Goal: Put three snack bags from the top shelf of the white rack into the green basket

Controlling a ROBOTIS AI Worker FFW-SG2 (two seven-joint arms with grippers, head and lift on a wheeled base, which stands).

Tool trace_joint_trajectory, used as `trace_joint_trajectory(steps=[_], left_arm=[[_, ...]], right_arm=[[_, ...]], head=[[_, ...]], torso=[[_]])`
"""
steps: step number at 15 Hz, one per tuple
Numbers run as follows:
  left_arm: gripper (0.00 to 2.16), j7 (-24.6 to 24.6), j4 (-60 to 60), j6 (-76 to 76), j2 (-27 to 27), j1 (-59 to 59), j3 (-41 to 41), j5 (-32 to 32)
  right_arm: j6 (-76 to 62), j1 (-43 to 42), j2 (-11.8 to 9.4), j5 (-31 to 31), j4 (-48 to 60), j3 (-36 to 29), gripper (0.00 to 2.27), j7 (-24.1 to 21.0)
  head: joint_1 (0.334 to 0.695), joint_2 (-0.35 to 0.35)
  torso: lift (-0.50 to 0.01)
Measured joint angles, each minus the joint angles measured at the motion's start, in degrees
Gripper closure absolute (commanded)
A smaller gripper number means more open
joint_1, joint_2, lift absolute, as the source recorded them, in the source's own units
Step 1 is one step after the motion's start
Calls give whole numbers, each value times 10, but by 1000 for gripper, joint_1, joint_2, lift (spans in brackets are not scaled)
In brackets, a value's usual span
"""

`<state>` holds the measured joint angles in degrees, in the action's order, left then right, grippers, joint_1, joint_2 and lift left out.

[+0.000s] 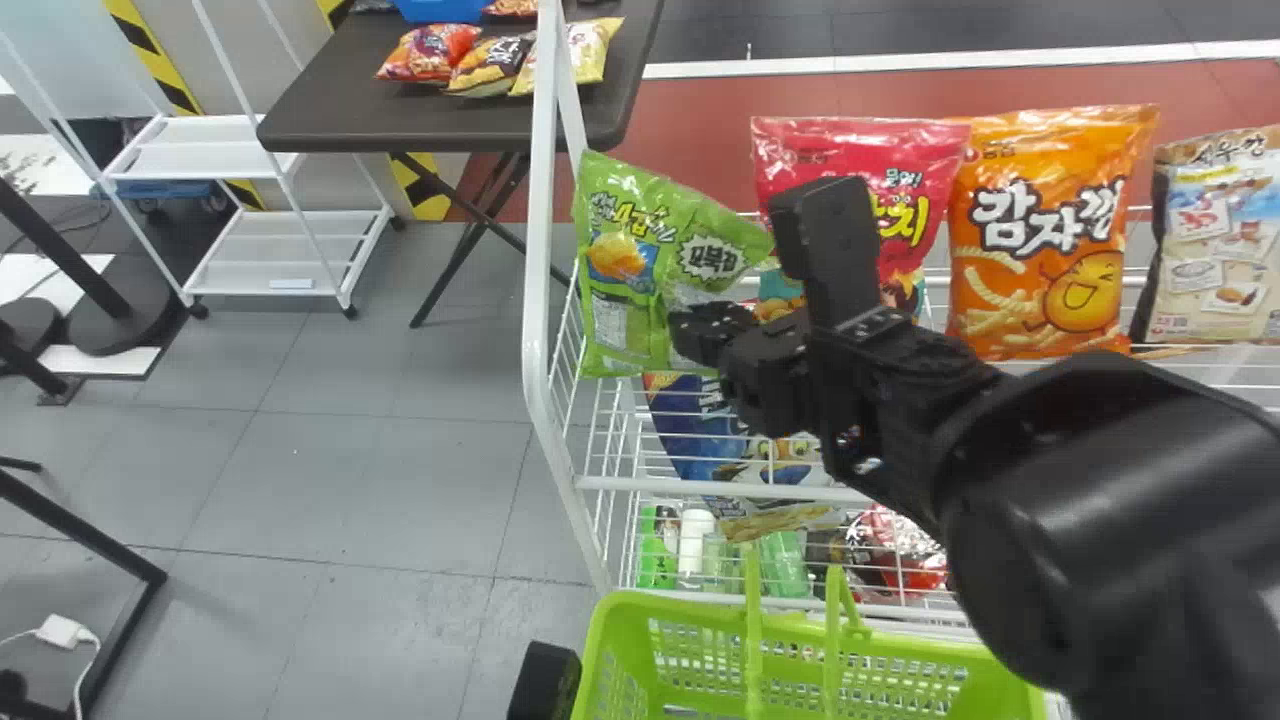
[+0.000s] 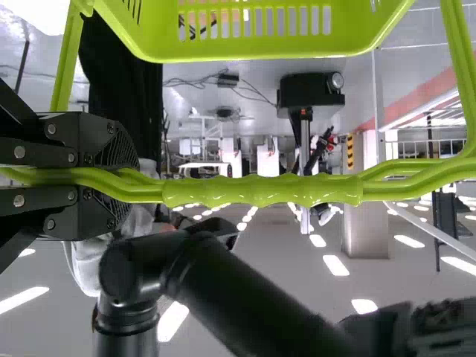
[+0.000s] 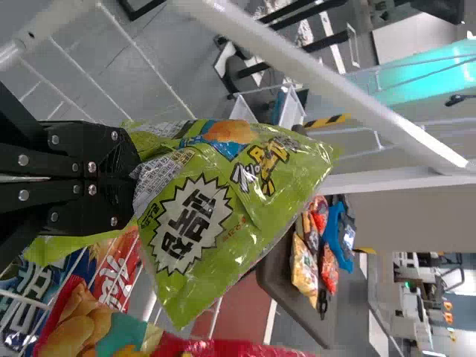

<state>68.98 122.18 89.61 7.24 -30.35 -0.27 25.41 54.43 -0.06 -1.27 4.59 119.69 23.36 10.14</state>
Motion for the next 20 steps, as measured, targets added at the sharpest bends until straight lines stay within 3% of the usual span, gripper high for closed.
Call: trace_joint_trajectory(steps=[5,6,7,8,10,12,13,14,17,20], left_arm=[[2142,-12,17,0,-6,-15,-4,0],[2142,-17,18,0,-7,-15,-5,0],[2142,-22,18,0,-9,-15,-5,0],[2142,-31,19,0,-9,-15,-4,0],[2142,-48,24,0,-11,-15,1,-2],[2142,-66,27,0,-13,-15,7,-2],[2142,-73,27,0,-14,-14,11,-3],[2142,-78,28,0,-14,-14,16,-4],[2142,-87,32,0,-16,-12,24,-6],[2142,-95,45,0,-16,-14,25,-6]], right_arm=[[125,164,-108,19,254,-126,2159,-22],[153,205,-117,34,296,-170,2159,-18],[177,240,-119,49,327,-210,2159,-9],[205,279,-119,66,358,-254,2159,5],[252,339,-100,99,398,-332,2159,55],[318,370,-34,136,425,-410,2159,157],[336,374,-8,162,430,-446,2159,188],[344,375,5,203,433,-487,2155,201],[348,376,11,285,425,-548,2155,201],[348,387,12,275,389,-542,2155,204]], head=[[695,-175],[695,-295],[695,-350],[695,-350],[695,-350],[695,-350],[695,-350],[695,-350],[695,-350],[695,-350]], torso=[[0],[0],[0],[0],[0],[0],[0],[0],[0],[0]])
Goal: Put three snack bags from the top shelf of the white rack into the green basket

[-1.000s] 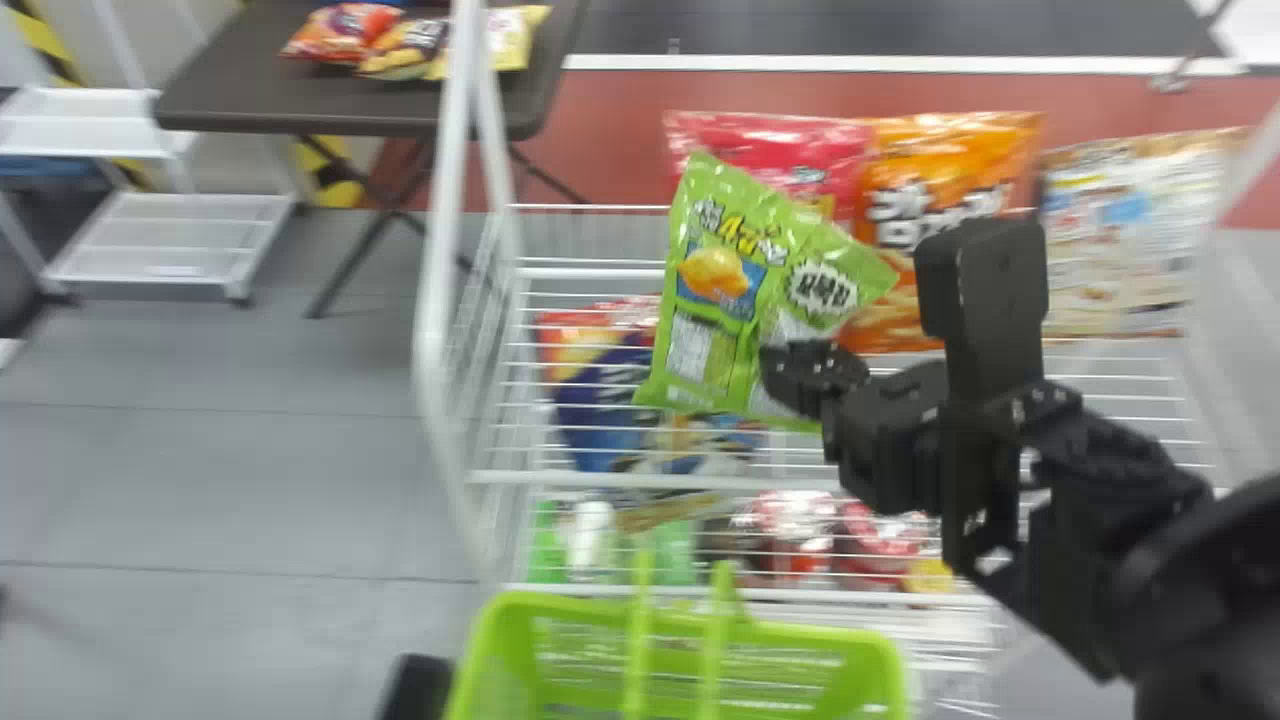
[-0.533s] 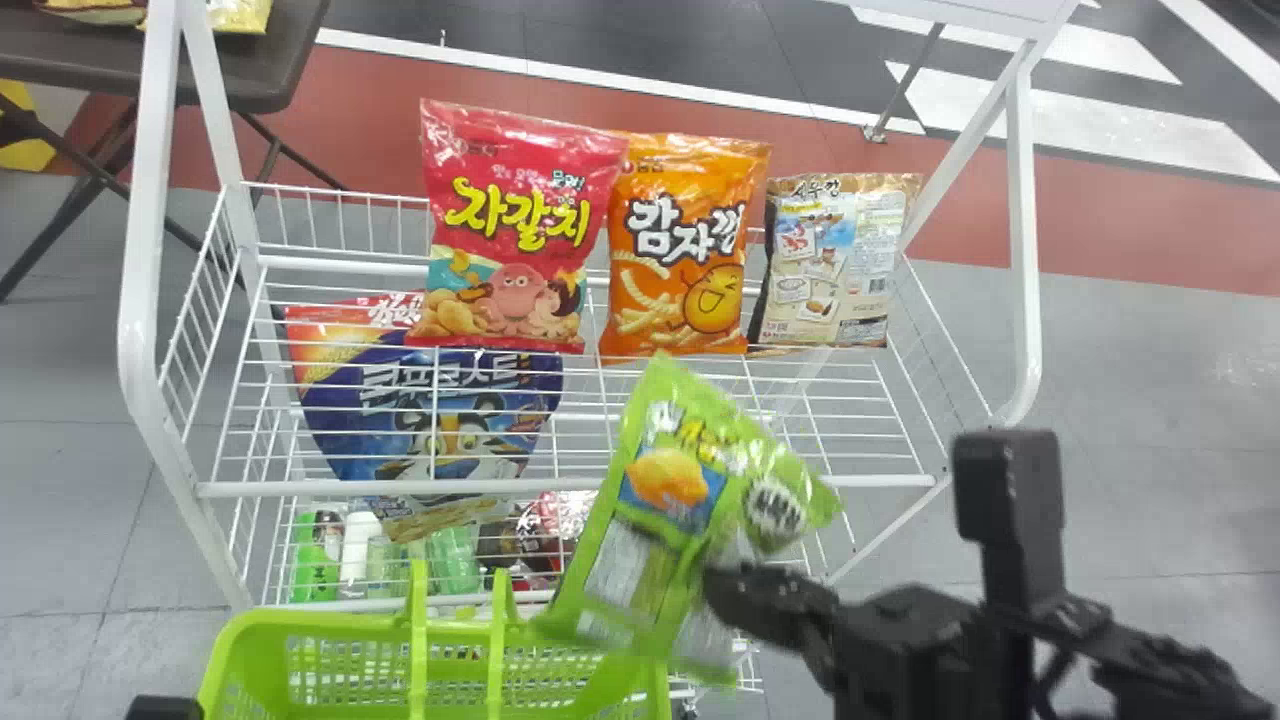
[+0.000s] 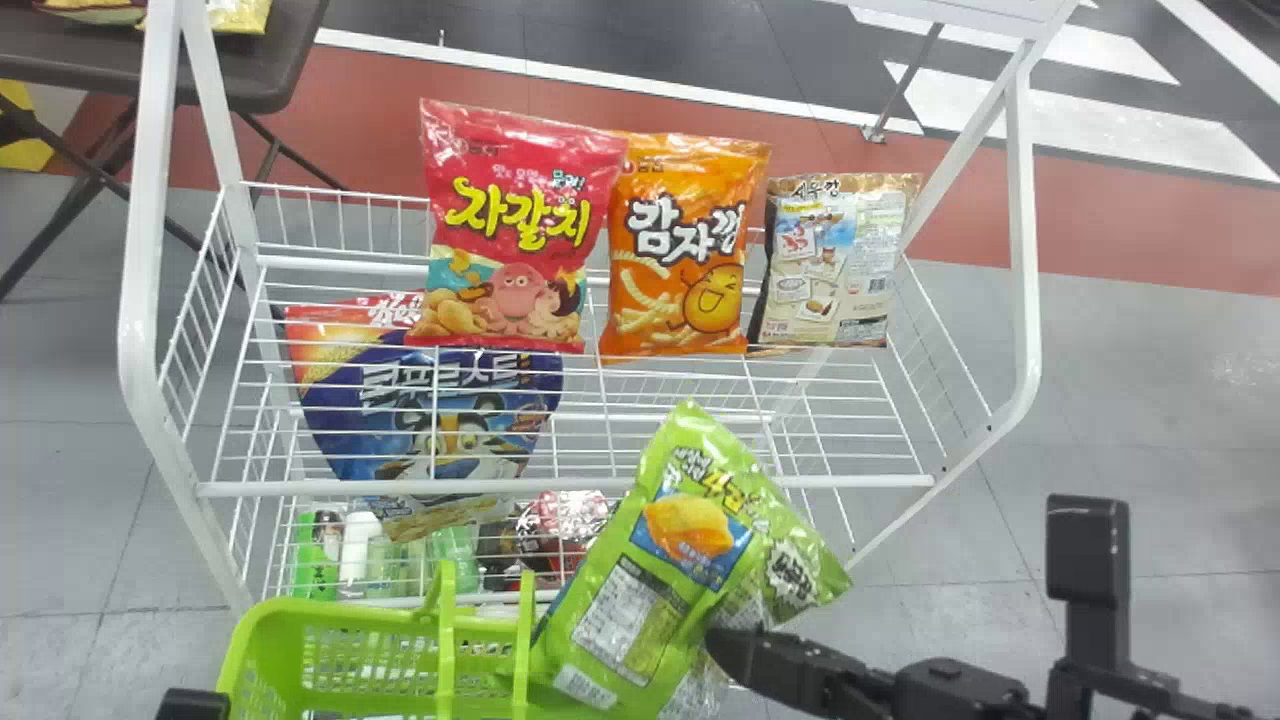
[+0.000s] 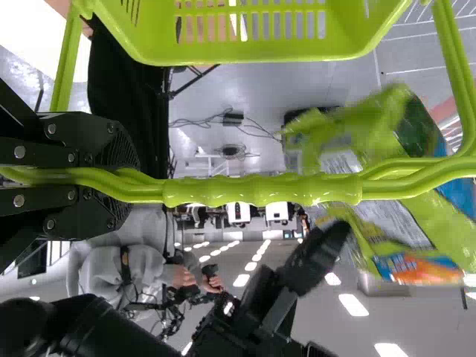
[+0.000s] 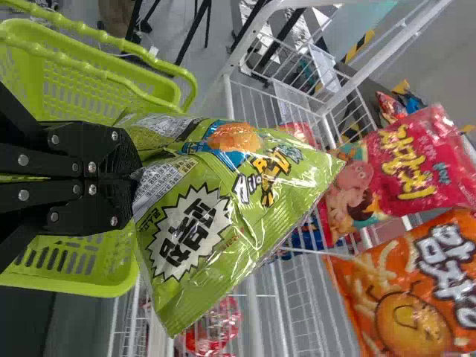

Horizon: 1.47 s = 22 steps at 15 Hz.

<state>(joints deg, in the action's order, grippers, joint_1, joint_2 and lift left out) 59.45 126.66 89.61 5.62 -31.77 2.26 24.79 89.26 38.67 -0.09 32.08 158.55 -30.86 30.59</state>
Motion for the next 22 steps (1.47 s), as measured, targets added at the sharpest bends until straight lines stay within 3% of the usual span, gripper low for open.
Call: trace_joint_trajectory(steps=[5,9,10,11,12,13,19,22], left_arm=[[2142,-2,12,0,-1,2,-10,1],[2142,-2,21,0,-3,5,-11,2],[2142,0,22,0,-4,5,-13,3],[2142,2,23,0,-4,5,-15,4],[2142,4,23,0,-4,5,-17,5],[2142,5,24,0,-4,5,-18,6],[2142,0,25,0,-4,5,-18,6],[2142,-4,25,0,-4,5,-17,5]], right_arm=[[0,9,0,-20,-67,63,2152,9],[0,12,-8,-62,-139,186,2135,-4],[0,10,-11,-80,-165,212,1943,-9],[0,6,-14,-101,-194,238,1416,-16],[0,-2,-15,-120,-220,256,353,-22],[0,-9,-17,-134,-237,265,-2,-25],[-10,-18,-26,-191,-239,253,49,-22],[-48,-13,-28,-185,-217,222,53,20]], head=[[695,-350],[695,-350],[695,-350],[695,-350],[695,-350],[695,-350],[695,-350],[695,-350]], torso=[[0],[0],[0],[0],[0],[0],[0],[0]])
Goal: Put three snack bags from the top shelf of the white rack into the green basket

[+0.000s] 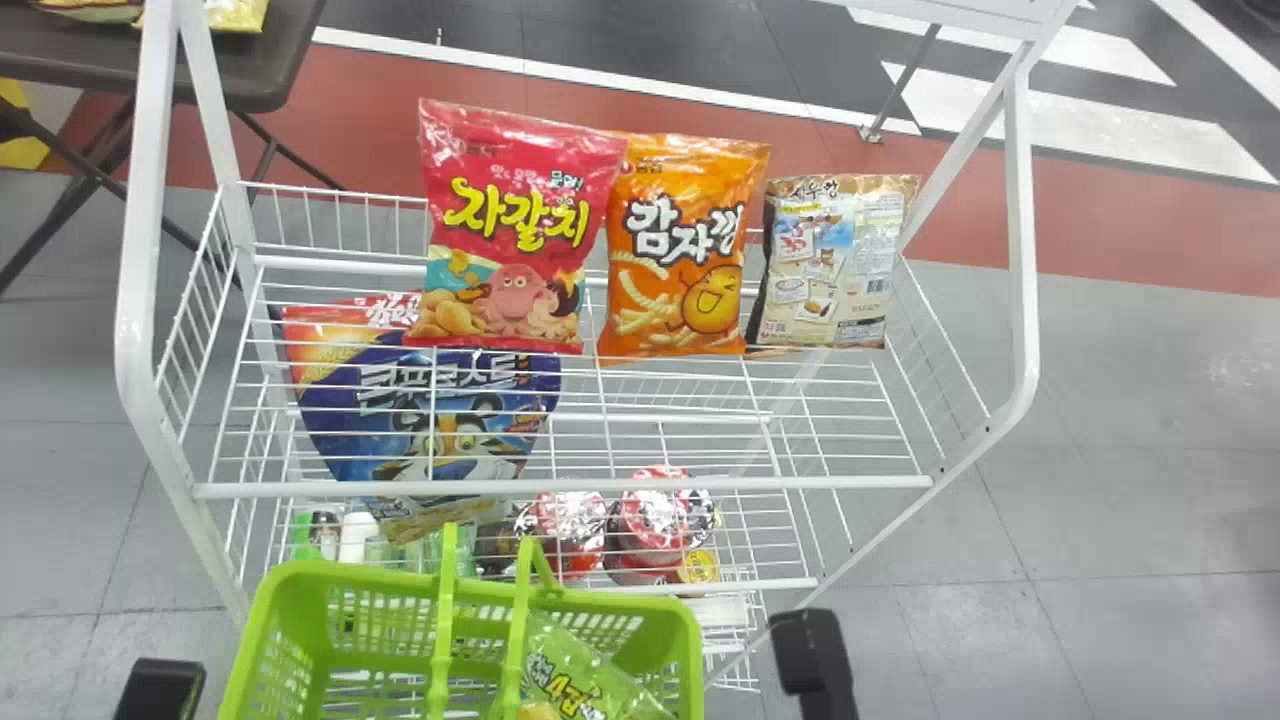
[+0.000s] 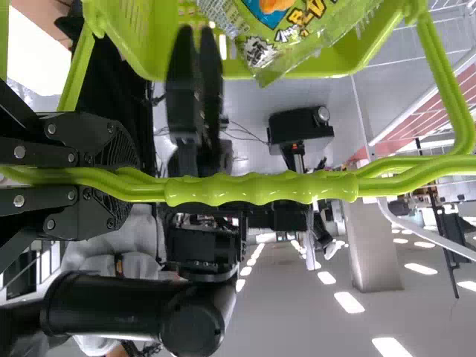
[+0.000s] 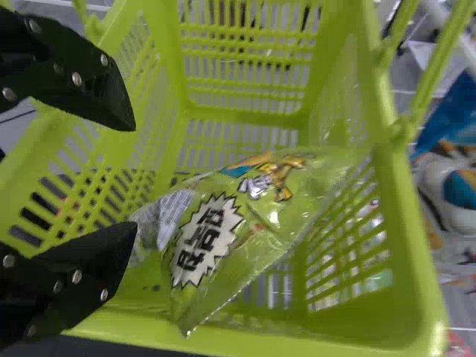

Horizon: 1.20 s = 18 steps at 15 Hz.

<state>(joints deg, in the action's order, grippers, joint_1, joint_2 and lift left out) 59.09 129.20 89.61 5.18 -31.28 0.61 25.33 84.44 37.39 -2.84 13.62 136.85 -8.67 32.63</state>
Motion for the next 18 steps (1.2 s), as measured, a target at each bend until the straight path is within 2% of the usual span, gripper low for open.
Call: trace_joint_trajectory(steps=[4,7,9,11,14,18], left_arm=[[2142,-3,0,0,0,0,0,-1],[2142,-9,0,0,0,4,2,-3],[2142,-13,0,0,0,15,7,-4],[2142,-16,-1,0,0,22,10,-4],[2142,-14,-3,0,2,24,6,-1],[2142,-10,-7,0,5,29,5,0]], right_arm=[[-39,-8,3,63,18,-58,70,44],[-141,-43,11,83,3,-67,70,33],[-205,-104,18,80,-45,-56,66,29],[-306,-161,22,63,-101,-37,66,12],[-549,-245,22,-1,-212,25,66,-21],[-668,-331,23,-64,-321,95,70,-90]], head=[[695,-350],[695,-350],[695,-350],[695,-342],[695,-295],[695,-211]], torso=[[0],[0],[0],[0],[0],[0]])
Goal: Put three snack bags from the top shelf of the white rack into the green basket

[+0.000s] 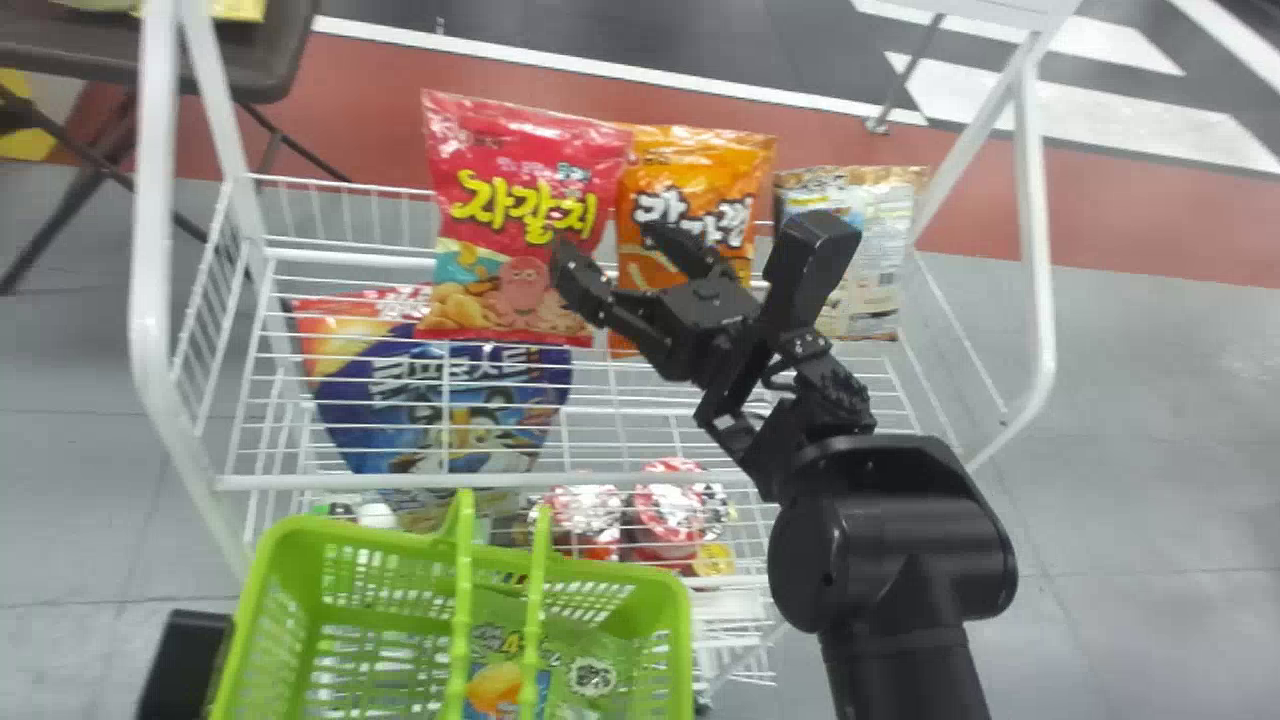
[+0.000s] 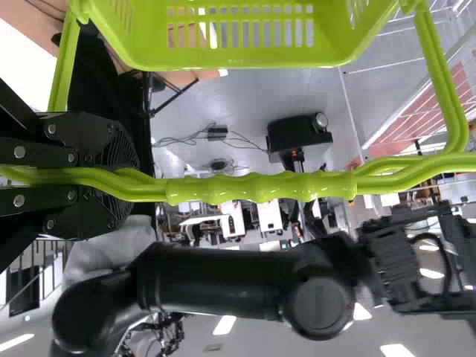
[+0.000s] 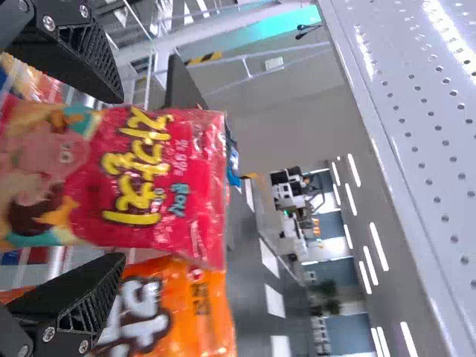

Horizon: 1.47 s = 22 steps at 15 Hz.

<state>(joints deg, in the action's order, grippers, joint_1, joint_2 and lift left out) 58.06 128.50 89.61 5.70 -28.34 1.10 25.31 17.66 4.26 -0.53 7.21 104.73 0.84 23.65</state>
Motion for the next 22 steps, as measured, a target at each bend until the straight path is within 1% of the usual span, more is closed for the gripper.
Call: trace_joint_trajectory(steps=[2,5,6,7,8,9,11,12,15,19,20,22], left_arm=[[2142,5,-2,0,2,2,-4,1],[2142,12,-15,0,3,10,-6,2],[2142,13,-21,0,4,14,-7,2],[2142,14,-24,0,4,16,-7,2],[2142,14,-28,0,4,18,-7,3],[2142,14,-30,0,4,20,-6,4],[2142,14,-32,0,4,21,-6,4],[2142,14,-32,0,4,21,-6,4],[2142,13,-32,0,4,21,-6,4],[2142,13,-34,0,4,21,-7,4],[2142,14,-34,0,4,21,-8,4],[2142,14,-34,0,4,20,-10,4]], right_arm=[[-19,-30,4,-21,-48,22,80,-15],[-20,-58,5,-32,-94,35,97,-27],[-19,-66,5,-34,-105,37,221,-37],[-15,-73,5,-35,-113,38,289,-42],[-9,-82,5,-36,-123,41,434,-43],[-1,-91,5,-39,-131,44,711,-42],[19,-104,5,-43,-140,51,1706,-24],[36,-109,5,-43,-141,53,2034,-10],[70,-116,5,-45,-141,57,2192,14],[71,-117,5,-45,-140,54,2192,20],[73,-107,5,-42,-130,51,2192,27],[110,-77,5,-37,-79,46,2192,41]], head=[[695,-182],[695,-155],[695,-155],[695,-155],[695,-151],[695,-147],[695,-134],[695,-125],[695,-103],[695,-102],[695,-102],[695,-100]], torso=[[0],[0],[0],[0],[0],[0],[0],[0],[0],[0],[0],[0]])
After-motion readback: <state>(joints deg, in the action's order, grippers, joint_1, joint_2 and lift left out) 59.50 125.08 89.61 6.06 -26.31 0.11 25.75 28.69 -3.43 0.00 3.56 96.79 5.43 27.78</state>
